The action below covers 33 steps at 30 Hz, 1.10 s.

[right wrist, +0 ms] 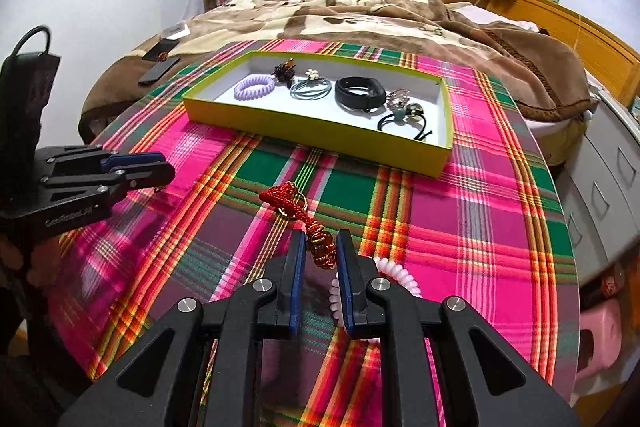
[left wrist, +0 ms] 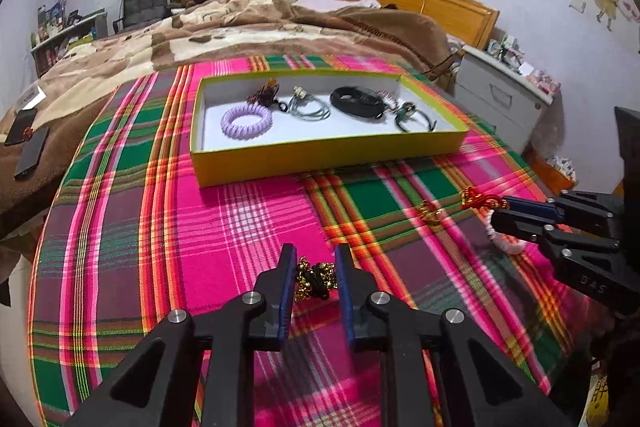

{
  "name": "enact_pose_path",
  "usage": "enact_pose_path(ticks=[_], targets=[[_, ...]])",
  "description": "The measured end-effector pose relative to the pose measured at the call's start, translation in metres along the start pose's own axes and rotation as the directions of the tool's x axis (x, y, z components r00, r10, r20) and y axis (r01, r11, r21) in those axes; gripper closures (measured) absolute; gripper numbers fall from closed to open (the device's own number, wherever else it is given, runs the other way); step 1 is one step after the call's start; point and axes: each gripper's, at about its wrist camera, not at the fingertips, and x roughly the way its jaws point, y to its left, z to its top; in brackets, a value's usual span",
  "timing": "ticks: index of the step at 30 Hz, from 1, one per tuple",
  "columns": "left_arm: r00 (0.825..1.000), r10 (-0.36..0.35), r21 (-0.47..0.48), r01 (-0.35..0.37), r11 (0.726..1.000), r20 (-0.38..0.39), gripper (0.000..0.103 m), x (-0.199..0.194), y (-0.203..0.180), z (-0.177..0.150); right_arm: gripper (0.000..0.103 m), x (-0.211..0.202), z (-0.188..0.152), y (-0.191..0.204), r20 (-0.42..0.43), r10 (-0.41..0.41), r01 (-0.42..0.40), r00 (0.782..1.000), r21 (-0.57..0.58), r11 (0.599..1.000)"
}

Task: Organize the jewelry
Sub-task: 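Grasp the gold brooch with the left tool while the right tool grasps the red beaded chain, then lower both held items into the yellow box and open both tools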

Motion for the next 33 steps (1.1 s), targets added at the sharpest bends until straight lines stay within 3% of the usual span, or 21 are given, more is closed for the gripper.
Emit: enact_pose_path(ticks=[11,24,33], targets=[[0.989,-0.041,0.005,0.041,0.999,0.142,0.084,-0.044,-0.009,0.004,0.087,-0.018,0.0,-0.002,0.049,-0.004,-0.001,0.999,0.084,0.996],[0.987,-0.033,0.013,0.031,0.999,0.16,0.084,-0.047,-0.008,0.014,0.087,-0.022,0.017,0.006,0.085,-0.001,-0.006,0.996,0.078,0.997],[0.987,-0.009,0.009,0.007,1.0,0.159,0.084,-0.032,0.003,0.042,0.087,-0.01,0.037,0.001,0.089,-0.015,0.008,0.996,0.072,0.997]])
